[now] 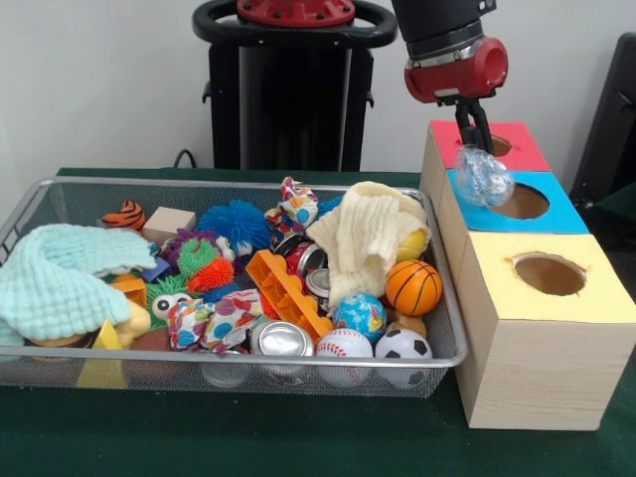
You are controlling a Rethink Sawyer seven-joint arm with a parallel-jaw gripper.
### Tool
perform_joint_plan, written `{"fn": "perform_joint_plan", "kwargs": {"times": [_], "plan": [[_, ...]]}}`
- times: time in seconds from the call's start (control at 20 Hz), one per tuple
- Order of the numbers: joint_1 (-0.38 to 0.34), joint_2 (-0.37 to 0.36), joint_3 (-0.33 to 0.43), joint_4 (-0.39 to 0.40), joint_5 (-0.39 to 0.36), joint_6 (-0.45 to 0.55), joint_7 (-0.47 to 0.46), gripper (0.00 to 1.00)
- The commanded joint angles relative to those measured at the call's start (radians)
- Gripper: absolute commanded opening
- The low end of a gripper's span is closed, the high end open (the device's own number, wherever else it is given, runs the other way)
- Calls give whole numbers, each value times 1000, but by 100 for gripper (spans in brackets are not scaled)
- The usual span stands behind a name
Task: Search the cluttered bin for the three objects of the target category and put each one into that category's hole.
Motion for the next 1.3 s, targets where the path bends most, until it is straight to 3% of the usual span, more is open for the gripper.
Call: {"fn": "perform_joint_plan", "kwargs": {"times": [0.05, 0.55, 0.75, 1.3], "plan": [[-51, 69, 133, -61, -30, -85, 228, 0], [-39, 152, 108, -83, -67, -118, 181, 0], [-47, 219, 99, -110, -102, -110, 144, 0], [-19, 173, 49, -119, -102, -71, 128, 0]]}}
